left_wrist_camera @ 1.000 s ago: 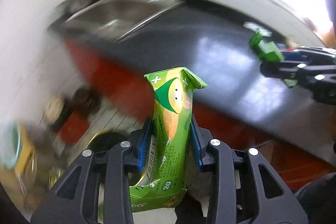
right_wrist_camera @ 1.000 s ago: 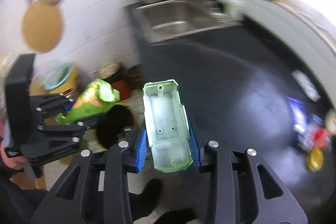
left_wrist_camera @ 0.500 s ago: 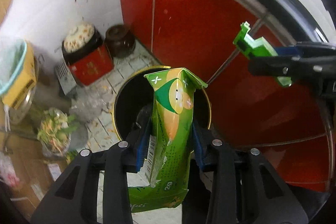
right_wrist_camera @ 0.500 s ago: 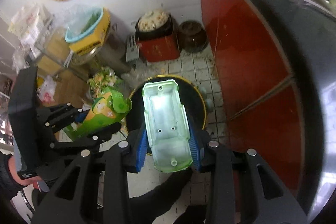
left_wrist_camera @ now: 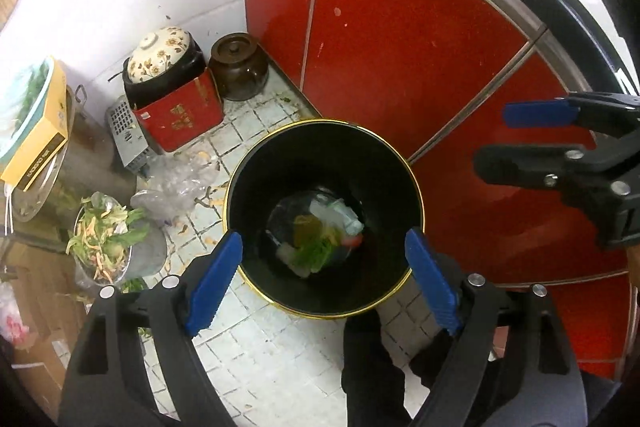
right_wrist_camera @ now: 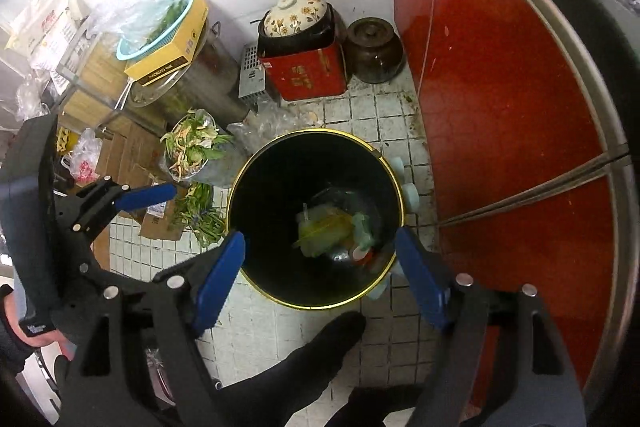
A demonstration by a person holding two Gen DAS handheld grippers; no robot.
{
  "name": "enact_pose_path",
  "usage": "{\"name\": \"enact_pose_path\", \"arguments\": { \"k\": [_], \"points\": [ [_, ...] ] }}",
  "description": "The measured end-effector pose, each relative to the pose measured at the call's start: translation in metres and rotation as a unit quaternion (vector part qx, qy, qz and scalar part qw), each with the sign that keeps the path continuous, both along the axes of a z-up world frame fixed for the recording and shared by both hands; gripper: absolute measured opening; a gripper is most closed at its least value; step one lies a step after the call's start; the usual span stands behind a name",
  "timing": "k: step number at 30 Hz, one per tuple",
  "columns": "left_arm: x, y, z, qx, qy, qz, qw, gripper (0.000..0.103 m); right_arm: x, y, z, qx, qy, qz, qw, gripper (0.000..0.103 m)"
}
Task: Collect trash
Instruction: 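Swing both open tools back toward the counter, then grasp the crumpled silver foil with left tool while right tool grasps yellow tape roll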
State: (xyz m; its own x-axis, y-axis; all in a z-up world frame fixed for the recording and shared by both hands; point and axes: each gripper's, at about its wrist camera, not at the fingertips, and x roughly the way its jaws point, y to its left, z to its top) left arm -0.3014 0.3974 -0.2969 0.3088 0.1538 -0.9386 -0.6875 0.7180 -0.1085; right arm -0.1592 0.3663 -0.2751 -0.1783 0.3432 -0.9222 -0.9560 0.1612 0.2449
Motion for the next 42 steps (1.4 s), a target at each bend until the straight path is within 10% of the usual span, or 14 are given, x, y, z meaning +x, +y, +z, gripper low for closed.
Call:
{"name": "enact_pose_path", "arguments": {
  "k": [15, 19, 31, 37, 42],
  "points": [
    [0.077, -0.083, 0.136, 0.088, -0.043, -0.097, 0.9904, 0.096, 0.100, -0.166, 0.166, 0.102, -0.058, -0.156, 0.981, 0.087],
    [0.135, -0.137, 0.176, 0.104, -0.084, -0.179, 0.9747, 0.096, 0.147, -0.258, 0.202, 0.116, -0.106, -0.250, 0.955, 0.088],
    [0.293, -0.343, 0.226, 0.065, -0.153, -0.426, 0.8894, 0.096, 0.209, -0.528, 0.227, 0.095, -0.174, -0.512, 0.836, 0.088],
    [0.317, -0.390, 0.224, 0.069, -0.148, -0.474, 0.8652, 0.096, 0.209, -0.569, 0.216, 0.089, -0.165, -0.539, 0.822, 0.088],
    [0.331, -0.401, 0.222, 0.064, -0.142, -0.481, 0.8628, 0.096, 0.218, -0.574, 0.206, 0.086, -0.156, -0.538, 0.824, 0.088]
  ]
}}
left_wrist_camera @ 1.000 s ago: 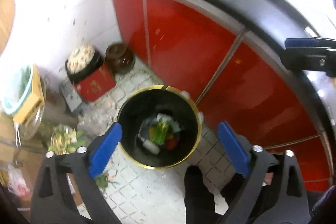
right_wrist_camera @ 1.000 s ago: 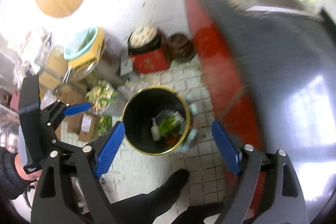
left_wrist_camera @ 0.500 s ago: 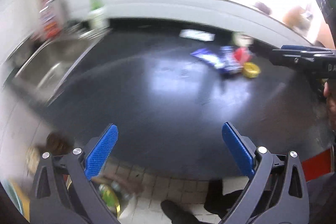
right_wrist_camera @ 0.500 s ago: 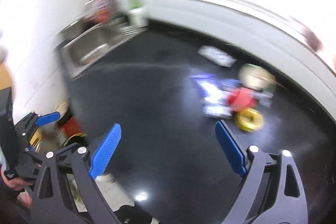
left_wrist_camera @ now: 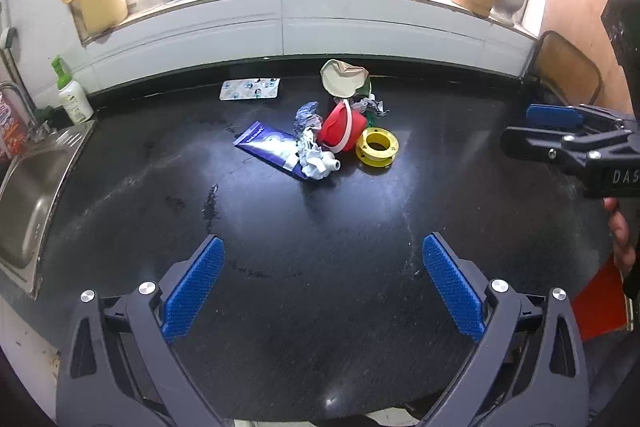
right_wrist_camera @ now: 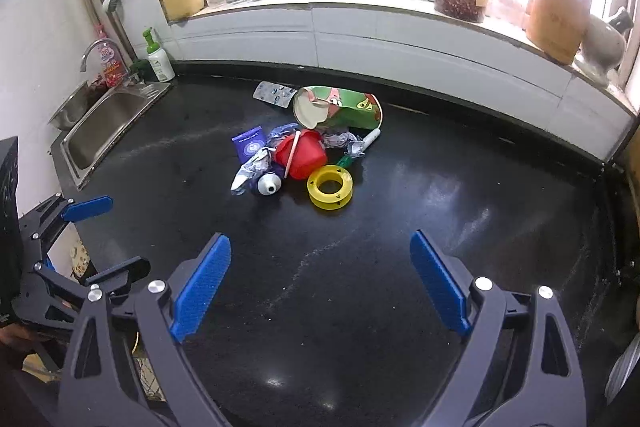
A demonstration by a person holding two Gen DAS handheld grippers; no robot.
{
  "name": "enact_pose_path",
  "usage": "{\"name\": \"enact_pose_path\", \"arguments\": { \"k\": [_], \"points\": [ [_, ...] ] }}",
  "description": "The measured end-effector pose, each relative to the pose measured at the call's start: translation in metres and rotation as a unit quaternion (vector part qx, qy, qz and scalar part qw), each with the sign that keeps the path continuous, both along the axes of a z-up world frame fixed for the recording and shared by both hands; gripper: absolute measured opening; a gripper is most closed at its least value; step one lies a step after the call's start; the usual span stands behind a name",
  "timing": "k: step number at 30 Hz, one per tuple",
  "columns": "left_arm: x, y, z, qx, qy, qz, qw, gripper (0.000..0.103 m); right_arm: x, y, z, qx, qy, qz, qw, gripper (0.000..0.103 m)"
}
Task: Collect trash
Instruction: 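Grasp the crumpled silver foil with left tool while right tool grasps yellow tape roll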
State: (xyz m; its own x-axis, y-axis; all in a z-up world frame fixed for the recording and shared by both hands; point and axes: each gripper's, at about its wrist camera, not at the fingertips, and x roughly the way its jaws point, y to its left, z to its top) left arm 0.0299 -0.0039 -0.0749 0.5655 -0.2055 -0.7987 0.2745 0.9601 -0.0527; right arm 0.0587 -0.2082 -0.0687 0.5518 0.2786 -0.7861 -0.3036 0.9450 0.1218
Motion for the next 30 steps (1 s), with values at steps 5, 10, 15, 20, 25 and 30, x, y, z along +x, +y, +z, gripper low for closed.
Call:
{"name": "enact_pose_path", "arguments": {
  "k": [5, 10, 15, 20, 25, 30],
  "points": [
    [0.016, -0.006, -0.008, 0.003, 0.011, -0.004, 0.9999, 0.096, 0.016, 0.003, -0.015, -0.007, 0.009, 0.015, 1.000, 0.088],
    [0.051, -0.010, -0.030, 0.005, 0.029, -0.003, 0.9996, 0.096, 0.041, 0.006, -0.043, -0.021, 0.026, 0.031, 0.999, 0.088],
    [0.093, -0.012, -0.052, 0.002, 0.049, -0.004, 0.9988, 0.096, 0.073, 0.009, -0.073, -0.023, 0.048, 0.043, 0.998, 0.088],
    [0.136, -0.012, -0.077, -0.011, 0.073, -0.015, 0.9972, 0.096, 0.108, 0.017, -0.107, -0.035, 0.066, 0.061, 0.995, 0.088],
    [0.167, -0.009, -0.095, -0.026, 0.090, -0.024, 0.9953, 0.092, 0.131, 0.029, -0.135, -0.043, 0.085, 0.076, 0.993, 0.086],
    [0.187, -0.009, -0.108, -0.032, 0.104, -0.047, 0.9930, 0.071, 0.143, 0.042, -0.140, -0.054, 0.069, 0.088, 0.992, 0.076]
  ]
}}
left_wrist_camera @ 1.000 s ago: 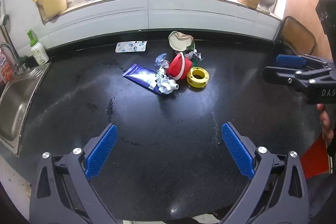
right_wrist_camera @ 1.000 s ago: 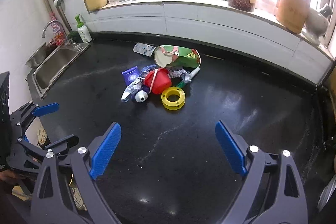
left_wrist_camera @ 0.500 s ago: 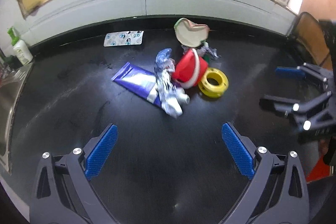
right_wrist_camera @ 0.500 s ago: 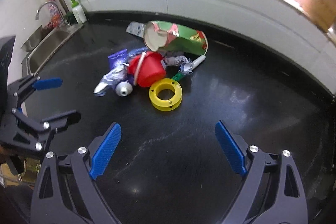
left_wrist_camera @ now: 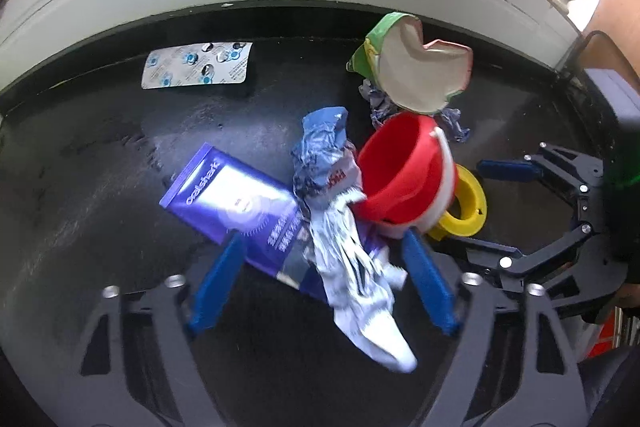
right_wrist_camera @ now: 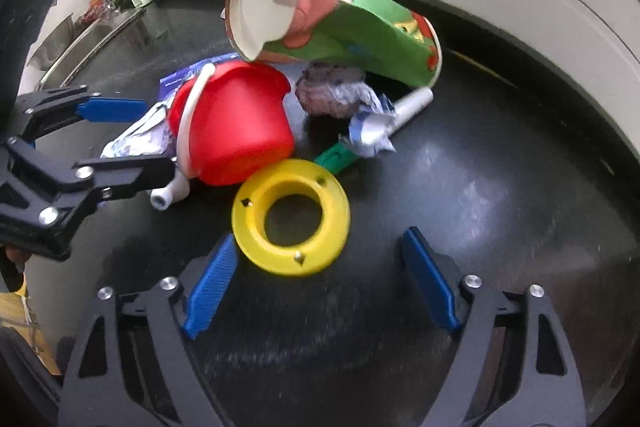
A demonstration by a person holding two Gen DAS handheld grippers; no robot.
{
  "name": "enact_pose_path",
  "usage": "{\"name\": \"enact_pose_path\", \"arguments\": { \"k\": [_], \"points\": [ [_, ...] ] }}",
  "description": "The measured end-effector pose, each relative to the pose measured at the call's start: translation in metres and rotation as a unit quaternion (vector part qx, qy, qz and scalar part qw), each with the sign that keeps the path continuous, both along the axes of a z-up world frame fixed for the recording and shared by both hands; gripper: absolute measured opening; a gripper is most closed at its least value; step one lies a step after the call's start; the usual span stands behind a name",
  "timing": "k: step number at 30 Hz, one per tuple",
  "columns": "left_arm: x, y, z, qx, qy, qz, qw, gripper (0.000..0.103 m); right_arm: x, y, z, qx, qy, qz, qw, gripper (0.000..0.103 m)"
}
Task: Collect trash
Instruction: 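Grasp the crumpled silver foil with left tool while right tool grasps yellow tape roll, then carry foil and yellow tape roll to the black bin and release both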
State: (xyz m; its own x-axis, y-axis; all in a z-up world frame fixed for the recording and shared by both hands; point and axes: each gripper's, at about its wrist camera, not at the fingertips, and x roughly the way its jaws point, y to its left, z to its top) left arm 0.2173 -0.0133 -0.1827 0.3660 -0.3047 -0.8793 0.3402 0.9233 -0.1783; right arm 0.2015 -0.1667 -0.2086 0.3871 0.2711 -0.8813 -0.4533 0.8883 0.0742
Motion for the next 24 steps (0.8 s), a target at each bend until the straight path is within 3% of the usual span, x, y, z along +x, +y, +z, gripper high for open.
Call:
{"name": "enact_pose_path", "arguments": {
  "k": [1, 3, 6, 7, 15, 24],
  "points": [
    [0.003, 0.001, -0.002, -0.001, 0.004, -0.004, 1.0000, 0.069, 0.002, 0.003, 0.000, -0.003, -0.003, 0.004, 1.000, 0.074],
    [0.005, 0.001, 0.000, -0.006, 0.000, -0.015, 0.9999, 0.061, 0.005, 0.005, 0.001, -0.004, -0.008, 0.013, 1.000, 0.058],
    [0.005, -0.001, 0.004, -0.014, 0.001, -0.033, 0.9994, 0.034, 0.007, 0.006, 0.003, 0.003, -0.004, 0.014, 1.000, 0.055],
    [0.003, -0.003, 0.006, -0.009, -0.001, -0.035, 0.9993, 0.031, 0.008, 0.006, 0.003, 0.005, -0.002, 0.014, 1.000, 0.055],
    [-0.005, 0.001, 0.022, -0.008, -0.013, -0.030, 0.9994, 0.022, -0.003, -0.002, 0.016, 0.012, -0.010, -0.005, 1.000, 0.055],
    [-0.033, -0.005, 0.057, 0.015, -0.048, -0.025, 0.9984, 0.022, -0.021, -0.024, 0.038, 0.018, -0.027, -0.035, 0.999, 0.054]
  ]
}}
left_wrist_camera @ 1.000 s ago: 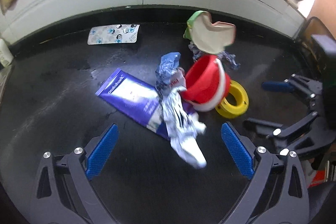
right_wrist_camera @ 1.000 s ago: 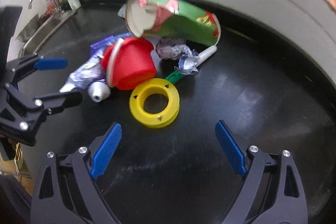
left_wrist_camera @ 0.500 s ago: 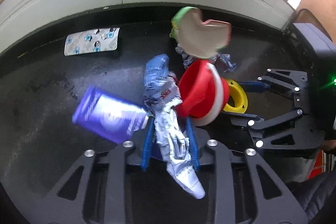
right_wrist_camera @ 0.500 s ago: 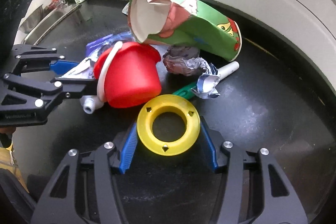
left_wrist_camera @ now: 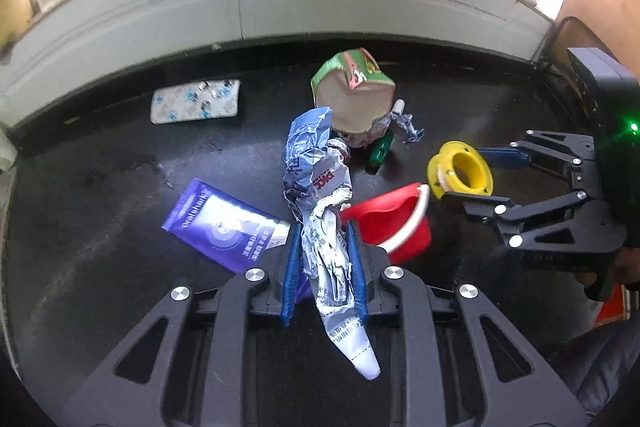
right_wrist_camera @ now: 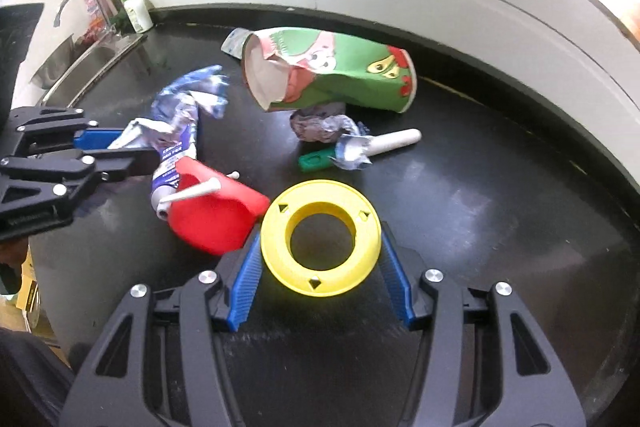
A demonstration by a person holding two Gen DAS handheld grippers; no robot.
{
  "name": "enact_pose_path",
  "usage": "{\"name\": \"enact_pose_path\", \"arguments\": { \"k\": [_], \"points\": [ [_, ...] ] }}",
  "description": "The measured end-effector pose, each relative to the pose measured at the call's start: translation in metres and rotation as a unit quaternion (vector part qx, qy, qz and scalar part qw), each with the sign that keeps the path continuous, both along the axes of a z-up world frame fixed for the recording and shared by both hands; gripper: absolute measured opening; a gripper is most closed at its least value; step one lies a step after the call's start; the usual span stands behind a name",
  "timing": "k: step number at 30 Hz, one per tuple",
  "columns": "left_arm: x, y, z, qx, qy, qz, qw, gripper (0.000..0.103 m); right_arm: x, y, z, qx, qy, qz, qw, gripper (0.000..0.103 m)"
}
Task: Collect trash
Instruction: 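Carry foil and yellow tape roll to the black bin and release both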
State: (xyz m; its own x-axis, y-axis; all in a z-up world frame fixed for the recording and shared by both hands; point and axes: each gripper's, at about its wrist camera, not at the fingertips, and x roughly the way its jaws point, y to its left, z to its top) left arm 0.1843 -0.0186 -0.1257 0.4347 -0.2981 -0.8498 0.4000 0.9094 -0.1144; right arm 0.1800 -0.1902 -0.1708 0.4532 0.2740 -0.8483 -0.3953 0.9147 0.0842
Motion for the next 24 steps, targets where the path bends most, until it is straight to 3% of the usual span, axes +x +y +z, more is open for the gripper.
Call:
{"name": "enact_pose_path", "arguments": {
  "k": [10, 24],
  "points": [
    [-0.045, 0.007, 0.039, 0.003, -0.026, 0.040, 0.9989, 0.022, -0.041, -0.015, 0.038, 0.006, -0.037, -0.010, 0.999, 0.054],
    [-0.127, 0.011, 0.043, 0.009, -0.027, 0.064, 0.9975, 0.022, -0.100, -0.009, 0.065, 0.004, -0.061, 0.011, 0.998, 0.055]
  ]
}}
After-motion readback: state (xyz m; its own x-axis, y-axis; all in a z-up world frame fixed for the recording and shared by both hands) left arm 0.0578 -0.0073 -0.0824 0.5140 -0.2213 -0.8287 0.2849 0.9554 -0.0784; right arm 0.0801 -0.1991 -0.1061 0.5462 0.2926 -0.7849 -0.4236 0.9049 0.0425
